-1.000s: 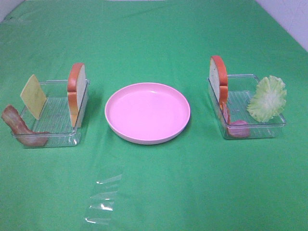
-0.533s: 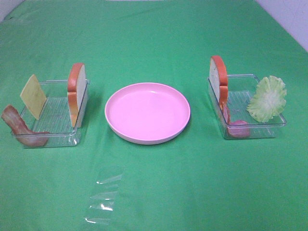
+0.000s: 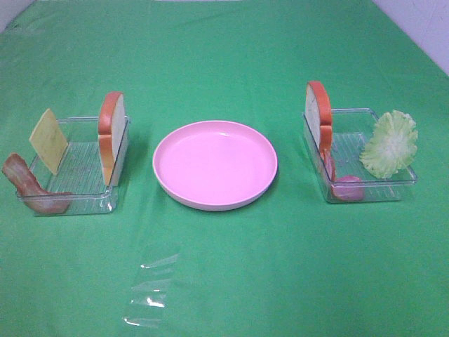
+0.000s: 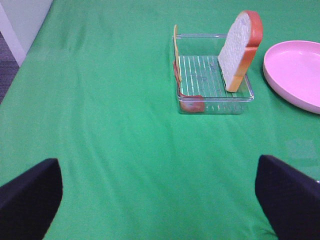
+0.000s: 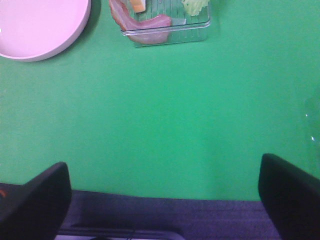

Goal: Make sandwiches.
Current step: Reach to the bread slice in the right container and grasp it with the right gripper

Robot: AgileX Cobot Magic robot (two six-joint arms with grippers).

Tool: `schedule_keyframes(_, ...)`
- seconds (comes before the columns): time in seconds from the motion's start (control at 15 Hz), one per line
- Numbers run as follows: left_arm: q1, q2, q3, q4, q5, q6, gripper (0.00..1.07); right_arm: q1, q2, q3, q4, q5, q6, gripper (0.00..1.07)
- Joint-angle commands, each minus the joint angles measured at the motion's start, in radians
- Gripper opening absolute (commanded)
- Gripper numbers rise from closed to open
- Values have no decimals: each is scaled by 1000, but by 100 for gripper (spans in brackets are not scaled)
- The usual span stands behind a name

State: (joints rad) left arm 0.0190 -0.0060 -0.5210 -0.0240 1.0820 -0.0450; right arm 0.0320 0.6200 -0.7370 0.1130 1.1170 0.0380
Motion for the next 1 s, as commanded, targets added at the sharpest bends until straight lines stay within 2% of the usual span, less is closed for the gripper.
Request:
schedule_keyframes(0.07, 0, -20, 3, 3, -5, -1, 100, 0, 238, -157, 14, 1, -4, 98)
schedule_keyframes(0.27, 0, -20, 3, 3, -5, -1, 100, 0, 584, -440, 45, 5, 4, 98)
schedule_keyframes(0.47, 0, -20, 3, 3, -5, -1, 100, 0, 834, -648, 60, 28, -12, 98)
schedule_keyframes(0.53, 0, -20, 3, 3, -5, -1, 100, 0, 963, -773, 80, 24, -12, 98)
schedule_keyframes(0.67, 0, -20, 3, 3, -5, 2, 100, 15, 1057, -862, 78, 24, -7, 98)
schedule_keyframes(0.93, 0, -20, 3, 4, -5, 6, 100, 109, 1275, -1058, 46, 27, 38, 98)
schedule_keyframes(1.0, 0, -20, 3, 4, -5, 17, 100, 138, 1389, -1145, 43, 30, 53, 98)
